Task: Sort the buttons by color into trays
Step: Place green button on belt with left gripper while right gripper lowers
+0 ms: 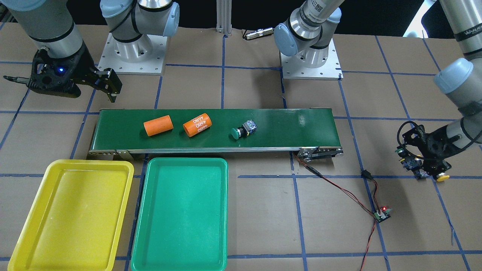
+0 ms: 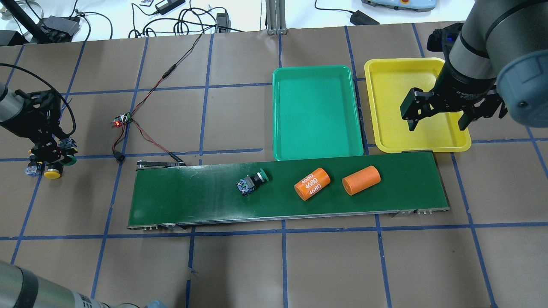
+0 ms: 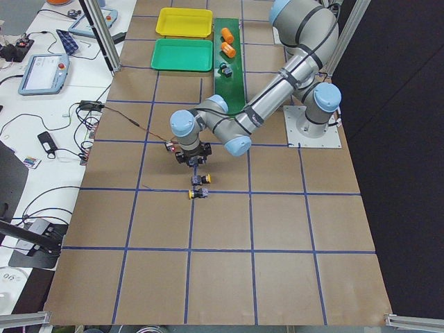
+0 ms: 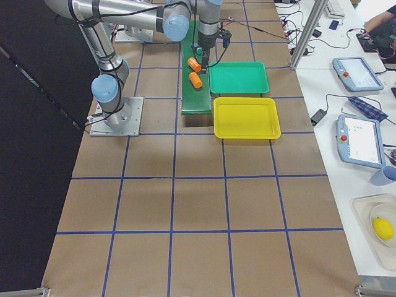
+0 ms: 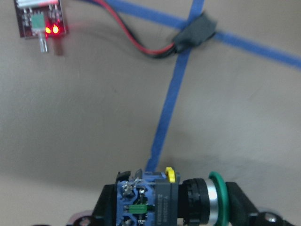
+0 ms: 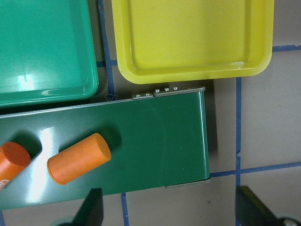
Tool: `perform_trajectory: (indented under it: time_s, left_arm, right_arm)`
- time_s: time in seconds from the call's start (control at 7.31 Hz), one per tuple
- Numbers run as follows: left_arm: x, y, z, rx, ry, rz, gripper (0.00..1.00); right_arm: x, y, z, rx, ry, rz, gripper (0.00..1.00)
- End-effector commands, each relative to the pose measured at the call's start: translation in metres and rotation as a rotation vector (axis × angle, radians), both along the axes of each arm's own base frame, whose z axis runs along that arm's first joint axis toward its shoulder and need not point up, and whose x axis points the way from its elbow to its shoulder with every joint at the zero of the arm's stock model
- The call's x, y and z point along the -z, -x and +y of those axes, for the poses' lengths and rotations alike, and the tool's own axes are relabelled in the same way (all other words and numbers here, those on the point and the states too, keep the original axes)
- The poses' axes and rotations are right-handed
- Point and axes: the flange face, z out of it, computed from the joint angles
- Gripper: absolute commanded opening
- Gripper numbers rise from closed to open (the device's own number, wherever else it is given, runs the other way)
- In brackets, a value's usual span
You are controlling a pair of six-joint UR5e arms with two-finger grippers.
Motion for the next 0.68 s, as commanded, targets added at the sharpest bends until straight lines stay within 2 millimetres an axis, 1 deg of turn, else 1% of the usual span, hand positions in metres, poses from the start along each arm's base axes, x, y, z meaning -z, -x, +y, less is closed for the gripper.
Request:
perform_trajectory:
  time_s: [0.0, 0.14, 0.27, 0.41, 0.55]
  left_arm:
    - [-0.030, 0.092, 0.042, -0.350, -0.113, -0.044, 0.05]
    - [-0.031, 0.136, 0.061, -0.443, -0.130, -0.079, 0.05]
    - [-0.036, 0.177, 0.072, -0.572, -0.138, -0.121, 0.05]
    - [-0.034, 0.224, 0.080, -0.709, -0.156, -0.169, 0.05]
    - [-0.032, 0.264, 0.085, -0.823, -0.154, -0.208, 0.05]
  right_arm:
    - [0.002, 0.000, 0.001, 0.000, -0.012, 0.000, 1.00]
    - [0.012, 0.000, 0.005, 0.000, -0.030, -0.002, 1.00]
    - [0.017, -0.001, 0.009, 0.000, -0.042, -0.001, 1.00]
    - [0.021, -0.001, 0.010, 0.039, -0.045, 0.001, 1.00]
    - [0.023, -0.002, 0.009, 0.147, -0.042, 0.006, 1.00]
